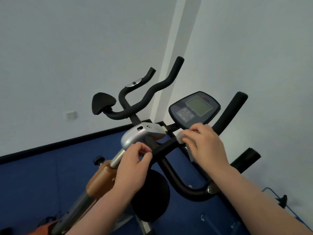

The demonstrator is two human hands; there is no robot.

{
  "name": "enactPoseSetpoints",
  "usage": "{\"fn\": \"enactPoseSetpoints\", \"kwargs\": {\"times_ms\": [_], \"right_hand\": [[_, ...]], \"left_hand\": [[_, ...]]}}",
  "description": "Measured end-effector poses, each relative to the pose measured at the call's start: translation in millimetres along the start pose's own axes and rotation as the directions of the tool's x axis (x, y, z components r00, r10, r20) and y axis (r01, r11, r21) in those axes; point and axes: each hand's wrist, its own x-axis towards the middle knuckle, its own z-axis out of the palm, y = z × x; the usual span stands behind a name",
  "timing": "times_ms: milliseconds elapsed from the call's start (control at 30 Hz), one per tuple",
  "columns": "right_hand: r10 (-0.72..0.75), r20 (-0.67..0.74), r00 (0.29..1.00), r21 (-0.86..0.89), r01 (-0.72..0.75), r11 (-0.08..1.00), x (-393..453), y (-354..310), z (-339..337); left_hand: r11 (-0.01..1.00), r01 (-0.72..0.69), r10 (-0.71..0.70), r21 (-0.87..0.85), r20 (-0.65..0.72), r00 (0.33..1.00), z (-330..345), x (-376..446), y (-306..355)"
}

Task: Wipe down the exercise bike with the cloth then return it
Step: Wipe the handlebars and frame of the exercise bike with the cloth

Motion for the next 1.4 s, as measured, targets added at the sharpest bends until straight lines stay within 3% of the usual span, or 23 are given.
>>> {"fn": "enactPoseSetpoints", "kwargs": {"times_ms": [67, 100, 233, 333, 467, 567, 700, 800, 900, 967, 1167, 1267, 1400], "right_hand": [[0.151, -0.097, 0.984, 0.028, -0.149, 0.988, 8, -2, -2], [0.160, -0.121, 0.980, 0.079, -0.151, 0.985, 11, -11, 0], [0.001, 0.044, 0.999, 0.160, -0.008, 0.987, -6, -42, 20], [0.152, -0.088, 0.984, 0.148, -0.138, 0.979, -20, -18, 16], [0.417, -0.202, 0.886, 0.133, -0.397, 0.908, -5, 23, -9], [0.461, -0.308, 0.832, 0.134, -0.442, 0.887, 11, 35, -24], [0.552, -0.220, 0.804, 0.165, -0.527, 0.834, 10, 23, -7], [0.554, -0.237, 0.798, 0.218, -0.512, 0.831, -9, -4, 14], [0.437, -0.061, 0.897, 0.302, -0.401, 0.865, -24, -31, 23], [0.392, 0.012, 0.920, 0.342, -0.373, 0.863, -17, -24, 11], [0.612, -0.211, 0.762, 0.117, -0.602, 0.790, 6, 15, -10], [0.524, -0.206, 0.827, 0.111, -0.512, 0.852, -9, -25, 18], [0.430, -0.016, 0.903, 0.299, -0.406, 0.863, -18, -44, 23]], "left_hand": [[0.993, -0.032, 0.025, 0.111, 0.062, 0.998, 6, 13, 15], [0.990, -0.038, 0.027, 0.134, 0.087, 0.996, 10, 18, 22], [0.948, -0.126, 0.093, 0.291, 0.125, 0.988, 21, 24, 27], [0.921, -0.206, 0.178, 0.330, 0.112, 0.978, 20, 19, 19], [0.894, -0.256, 0.232, 0.369, 0.108, 0.967, 20, 18, 19], [0.875, -0.275, 0.254, 0.398, 0.107, 0.961, 21, 18, 21], [0.835, -0.304, 0.276, 0.458, 0.130, 0.952, 23, 16, 21], [0.870, -0.284, 0.260, 0.404, 0.115, 0.959, 22, 18, 23], [0.882, -0.290, 0.260, 0.372, 0.129, 0.957, 21, 20, 22], [0.863, -0.315, 0.276, 0.394, 0.153, 0.949, 21, 18, 21], [0.967, -0.111, 0.089, 0.230, 0.106, 0.990, 17, 23, 19], [0.996, 0.025, -0.033, 0.085, 0.102, 0.994, 15, 27, 19], [0.993, 0.108, -0.104, -0.040, 0.093, 0.990, 12, 26, 22]]}}
